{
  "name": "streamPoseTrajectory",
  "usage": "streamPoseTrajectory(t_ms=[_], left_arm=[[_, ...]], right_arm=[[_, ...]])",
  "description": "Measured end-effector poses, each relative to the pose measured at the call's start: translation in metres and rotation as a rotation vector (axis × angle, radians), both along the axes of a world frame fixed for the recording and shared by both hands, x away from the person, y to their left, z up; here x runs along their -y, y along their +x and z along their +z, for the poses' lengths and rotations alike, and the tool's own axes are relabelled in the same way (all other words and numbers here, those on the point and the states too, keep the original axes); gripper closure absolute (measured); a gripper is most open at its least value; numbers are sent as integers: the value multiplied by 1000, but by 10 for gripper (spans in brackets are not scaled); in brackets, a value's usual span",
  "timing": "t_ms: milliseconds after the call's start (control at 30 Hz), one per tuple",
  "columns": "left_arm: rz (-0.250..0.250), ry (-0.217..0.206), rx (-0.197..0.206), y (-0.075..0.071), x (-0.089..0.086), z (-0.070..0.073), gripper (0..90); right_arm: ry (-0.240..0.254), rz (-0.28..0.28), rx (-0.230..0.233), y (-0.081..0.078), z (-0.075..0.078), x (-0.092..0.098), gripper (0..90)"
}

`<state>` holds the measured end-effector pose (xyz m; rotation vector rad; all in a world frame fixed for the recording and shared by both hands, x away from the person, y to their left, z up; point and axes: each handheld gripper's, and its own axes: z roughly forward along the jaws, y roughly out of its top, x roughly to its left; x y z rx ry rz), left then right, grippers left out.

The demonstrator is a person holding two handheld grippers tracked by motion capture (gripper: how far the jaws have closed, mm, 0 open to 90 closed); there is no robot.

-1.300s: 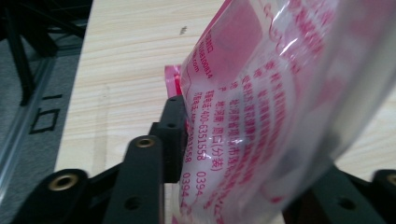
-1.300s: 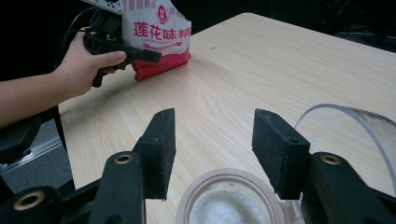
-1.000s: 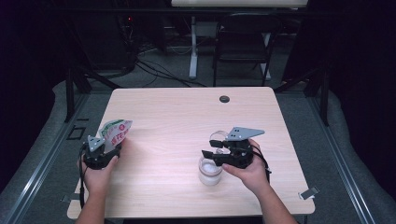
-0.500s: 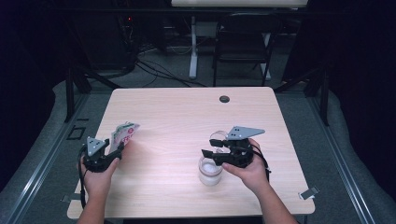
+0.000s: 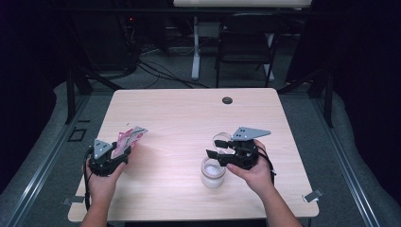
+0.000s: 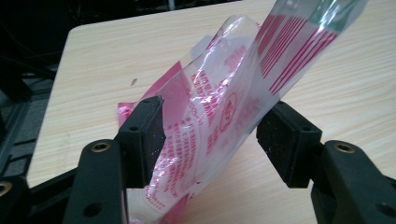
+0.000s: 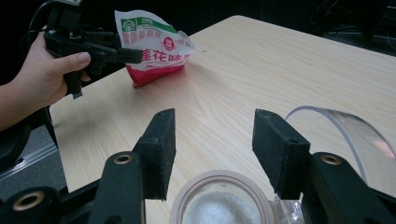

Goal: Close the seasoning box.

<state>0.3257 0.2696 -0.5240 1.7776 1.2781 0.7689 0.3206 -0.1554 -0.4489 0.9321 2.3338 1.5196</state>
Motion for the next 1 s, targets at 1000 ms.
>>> streamPoseTrajectory(t_ms=[1000], left_arm=[[-280,83,33,-21,81,11,371]], right_arm=[[-7,-56,35,-6,7,10,644]])
